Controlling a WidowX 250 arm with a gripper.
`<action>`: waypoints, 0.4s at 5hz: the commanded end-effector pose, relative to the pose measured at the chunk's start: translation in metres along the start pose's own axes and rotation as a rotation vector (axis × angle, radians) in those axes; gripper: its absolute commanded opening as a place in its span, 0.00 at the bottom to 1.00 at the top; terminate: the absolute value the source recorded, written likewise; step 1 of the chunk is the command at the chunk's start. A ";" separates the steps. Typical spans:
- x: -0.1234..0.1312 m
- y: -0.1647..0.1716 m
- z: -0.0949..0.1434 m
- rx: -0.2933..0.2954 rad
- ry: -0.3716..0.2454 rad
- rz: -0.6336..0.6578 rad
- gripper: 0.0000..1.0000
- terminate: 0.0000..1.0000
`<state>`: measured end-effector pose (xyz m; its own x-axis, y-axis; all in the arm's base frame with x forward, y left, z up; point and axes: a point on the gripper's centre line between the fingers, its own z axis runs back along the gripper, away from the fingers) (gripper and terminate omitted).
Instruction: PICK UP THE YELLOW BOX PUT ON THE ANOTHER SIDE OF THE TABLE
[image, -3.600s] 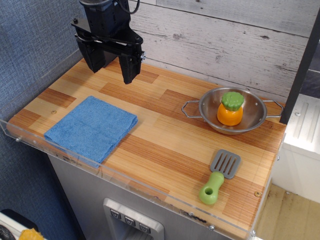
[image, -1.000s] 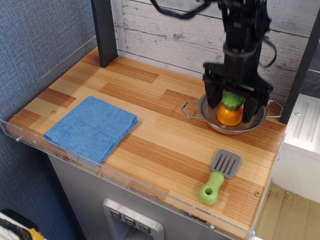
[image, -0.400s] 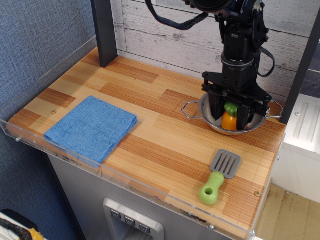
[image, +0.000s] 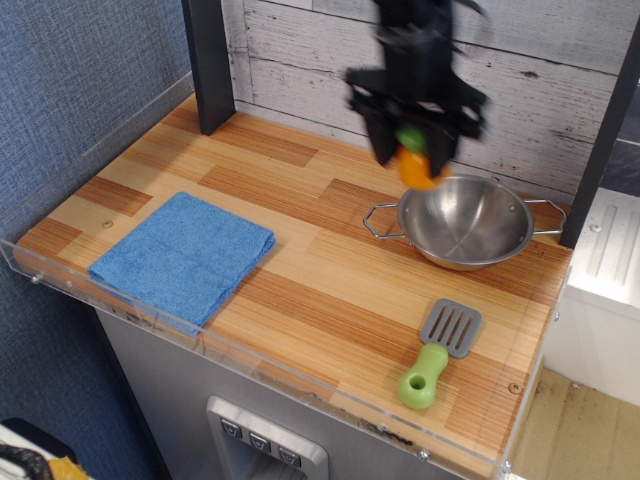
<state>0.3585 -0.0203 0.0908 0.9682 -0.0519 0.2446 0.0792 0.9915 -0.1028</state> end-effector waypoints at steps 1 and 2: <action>-0.033 0.072 0.043 0.026 -0.060 0.113 0.00 0.00; -0.067 0.087 0.052 0.081 -0.042 0.102 0.00 0.00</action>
<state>0.2875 0.0709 0.0991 0.9732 0.0476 0.2251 -0.0332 0.9972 -0.0671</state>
